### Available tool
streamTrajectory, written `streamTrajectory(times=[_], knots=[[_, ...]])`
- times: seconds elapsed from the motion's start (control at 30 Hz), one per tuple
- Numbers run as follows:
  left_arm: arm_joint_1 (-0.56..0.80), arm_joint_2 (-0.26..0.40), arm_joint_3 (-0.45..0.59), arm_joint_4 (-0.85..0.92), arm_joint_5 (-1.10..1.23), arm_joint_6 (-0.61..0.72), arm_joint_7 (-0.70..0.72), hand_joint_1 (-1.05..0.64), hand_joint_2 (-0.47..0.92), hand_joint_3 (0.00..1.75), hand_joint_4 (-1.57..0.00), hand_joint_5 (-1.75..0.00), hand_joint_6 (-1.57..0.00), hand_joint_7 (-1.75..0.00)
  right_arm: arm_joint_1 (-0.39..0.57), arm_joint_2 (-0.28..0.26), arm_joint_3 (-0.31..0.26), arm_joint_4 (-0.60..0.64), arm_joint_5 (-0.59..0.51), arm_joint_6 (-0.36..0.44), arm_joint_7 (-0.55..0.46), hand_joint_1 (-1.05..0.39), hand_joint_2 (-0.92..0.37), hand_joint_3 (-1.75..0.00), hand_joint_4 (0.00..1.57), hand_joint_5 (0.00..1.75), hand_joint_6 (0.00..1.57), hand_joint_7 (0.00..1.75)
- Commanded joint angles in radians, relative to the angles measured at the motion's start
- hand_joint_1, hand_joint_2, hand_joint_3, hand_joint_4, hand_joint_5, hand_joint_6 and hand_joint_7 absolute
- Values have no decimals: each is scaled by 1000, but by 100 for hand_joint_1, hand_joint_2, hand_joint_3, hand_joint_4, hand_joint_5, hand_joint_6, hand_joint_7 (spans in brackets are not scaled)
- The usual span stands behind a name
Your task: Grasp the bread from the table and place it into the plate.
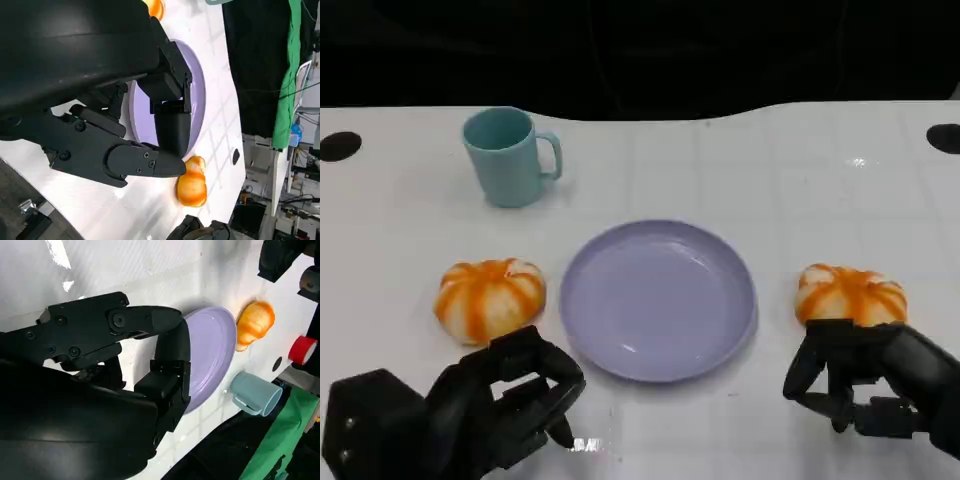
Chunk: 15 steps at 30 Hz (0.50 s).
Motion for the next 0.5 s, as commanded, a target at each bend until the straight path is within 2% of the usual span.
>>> streamTrajectory(times=[0.03,0.33,0.5], knots=[[1,10,12,3,-10,-12,-11,-51,92,31,-73,-175,-73,-138,-3,-5,-6,-8,6,1,1,-37,-92,-25,64,165,65,121],[1,13,11,4,-5,-11,-9,-51,92,32,-72,-175,-73,-138,-4,-2,-9,-1,7,-3,-3,-39,-92,-25,65,165,66,121],[0,11,11,9,-4,-19,-10,-51,92,32,-72,-175,-73,-138,-2,3,-24,-18,22,-1,-12,-37,-92,-25,61,164,60,116]])
